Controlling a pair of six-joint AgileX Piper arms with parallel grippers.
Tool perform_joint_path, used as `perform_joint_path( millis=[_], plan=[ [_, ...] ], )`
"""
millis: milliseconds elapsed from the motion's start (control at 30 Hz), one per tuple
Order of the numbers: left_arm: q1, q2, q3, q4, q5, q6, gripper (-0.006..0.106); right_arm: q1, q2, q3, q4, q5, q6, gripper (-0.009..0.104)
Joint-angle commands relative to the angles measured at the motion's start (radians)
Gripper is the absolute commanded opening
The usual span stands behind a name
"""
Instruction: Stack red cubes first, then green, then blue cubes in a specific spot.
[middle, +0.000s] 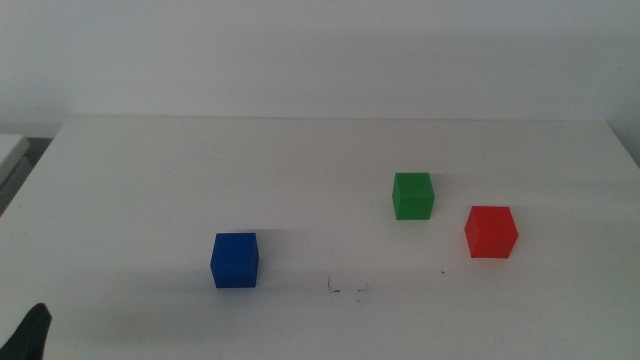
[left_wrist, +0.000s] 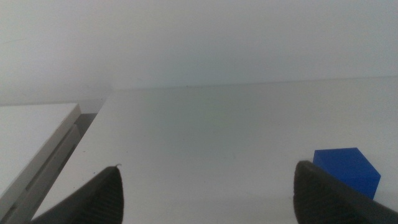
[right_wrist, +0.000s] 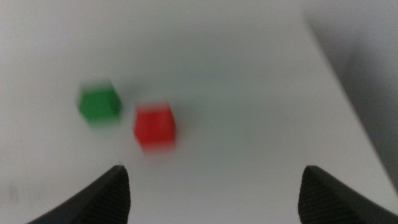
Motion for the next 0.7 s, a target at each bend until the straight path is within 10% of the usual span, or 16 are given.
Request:
perform_joint_path(
  millis=[0, 667],
  plan=[
    [0.0, -0.002, 0.0, -0.002, -0.013, 0.0, 0.094, 0.001, 0.089, -0.084, -0.007, 0.193, -0.008, 0.092],
    [0.0, -0.002, 0.0, -0.002, -0.013, 0.0, 0.094, 0.001, 0.193, -0.113, 0.036, 0.192, -0.018, 0.092]
  ],
)
